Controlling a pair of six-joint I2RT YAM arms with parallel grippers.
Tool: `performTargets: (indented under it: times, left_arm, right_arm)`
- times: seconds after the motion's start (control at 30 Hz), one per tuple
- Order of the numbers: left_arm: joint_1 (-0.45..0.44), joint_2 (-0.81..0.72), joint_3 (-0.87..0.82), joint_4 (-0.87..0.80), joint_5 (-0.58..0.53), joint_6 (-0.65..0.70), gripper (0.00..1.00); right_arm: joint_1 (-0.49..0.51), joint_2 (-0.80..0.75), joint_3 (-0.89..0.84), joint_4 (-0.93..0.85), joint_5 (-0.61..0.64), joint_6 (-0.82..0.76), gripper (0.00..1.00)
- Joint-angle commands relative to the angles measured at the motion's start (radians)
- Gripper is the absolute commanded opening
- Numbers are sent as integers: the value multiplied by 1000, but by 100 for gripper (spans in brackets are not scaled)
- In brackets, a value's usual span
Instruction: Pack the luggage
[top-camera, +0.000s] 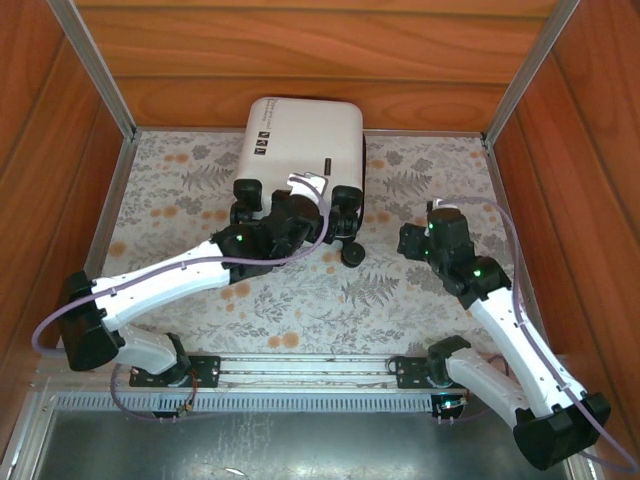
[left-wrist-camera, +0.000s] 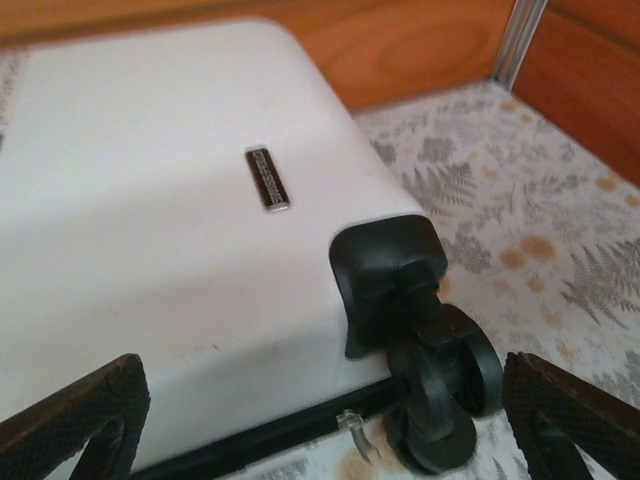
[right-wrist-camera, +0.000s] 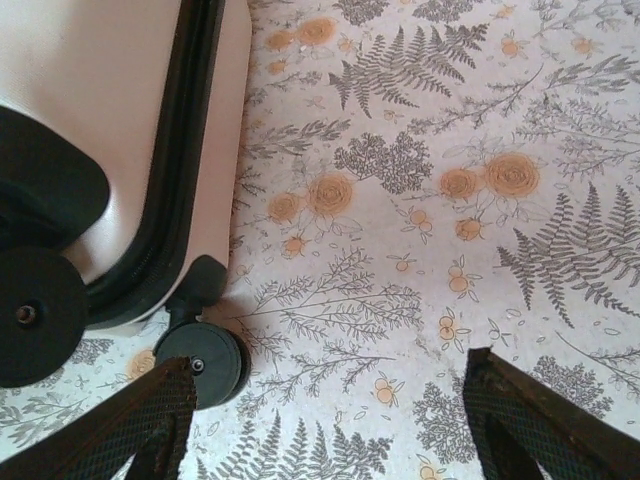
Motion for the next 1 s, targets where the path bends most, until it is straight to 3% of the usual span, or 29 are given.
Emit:
performTargets:
  times: [0.0, 0.13, 0.2, 0.33, 0.73, 0.83, 0.97]
  left_arm:
    - [-4, 66, 104, -238, 58, -173, 93]
    - [-5, 171, 236, -297, 121, -212, 90]
    - [-6, 214, 284, -329, 129, -237, 85]
    - [-3, 285, 355, -387, 140, -281, 78]
    - [45, 533, 554, -494, 208, -361, 75]
    - [62, 576, 587, -522, 202, -363, 70]
    - [77, 624, 618, -536, 215, -360, 54]
  right_arm:
    - [-6, -12, -94, 151, -42, -21, 75]
    - [-6, -13, -223, 322, -219, -53, 74]
    - [-6, -22, -273, 392, -250, -44, 74]
    - [-6, -40, -313, 429, -252, -45, 74]
    - [-6, -84, -376, 452, -272, -70, 73]
    - [-6, -111, -404, 477, -291, -83, 73]
    - [-5, -147, -429, 498, -290, -83, 73]
